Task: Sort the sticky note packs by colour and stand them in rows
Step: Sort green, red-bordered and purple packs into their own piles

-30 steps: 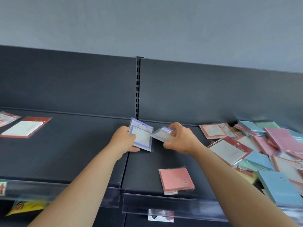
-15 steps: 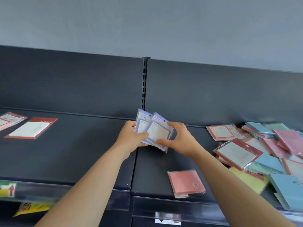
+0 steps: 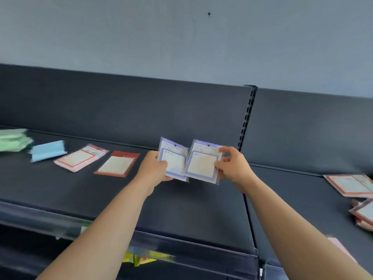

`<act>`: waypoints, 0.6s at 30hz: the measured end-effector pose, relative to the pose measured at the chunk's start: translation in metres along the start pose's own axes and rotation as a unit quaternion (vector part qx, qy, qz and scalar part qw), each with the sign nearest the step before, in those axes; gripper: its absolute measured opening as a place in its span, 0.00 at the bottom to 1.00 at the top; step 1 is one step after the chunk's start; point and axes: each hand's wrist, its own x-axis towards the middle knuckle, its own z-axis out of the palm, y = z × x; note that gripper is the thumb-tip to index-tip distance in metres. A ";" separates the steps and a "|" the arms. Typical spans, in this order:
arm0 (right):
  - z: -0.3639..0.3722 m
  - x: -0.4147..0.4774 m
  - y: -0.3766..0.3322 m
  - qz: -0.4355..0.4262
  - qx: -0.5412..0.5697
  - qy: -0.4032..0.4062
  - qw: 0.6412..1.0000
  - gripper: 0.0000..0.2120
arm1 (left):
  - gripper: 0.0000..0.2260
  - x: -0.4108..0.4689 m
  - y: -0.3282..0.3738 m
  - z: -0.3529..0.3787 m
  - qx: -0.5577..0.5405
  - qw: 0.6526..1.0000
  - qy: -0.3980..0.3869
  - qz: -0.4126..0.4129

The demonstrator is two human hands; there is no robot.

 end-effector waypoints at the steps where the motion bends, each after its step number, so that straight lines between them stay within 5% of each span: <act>1: 0.014 0.001 -0.003 -0.001 -0.011 0.003 1.000 0.18 | 0.16 0.007 -0.006 -0.014 0.013 1.000 0.002 -0.011; 6: 0.072 0.003 -0.014 0.014 -0.038 0.023 0.999 0.19 | 0.12 0.032 -0.035 -0.065 0.119 0.992 -0.009 -0.044; 10: 0.098 -0.001 -0.016 0.032 -0.053 0.049 0.997 0.21 | 0.05 0.042 -0.043 -0.079 0.261 0.965 -0.028 0.014; 18: 0.128 -0.012 -0.016 0.043 -0.079 0.063 0.994 0.21 | 0.06 0.049 -0.051 -0.089 0.340 0.935 -0.056 0.081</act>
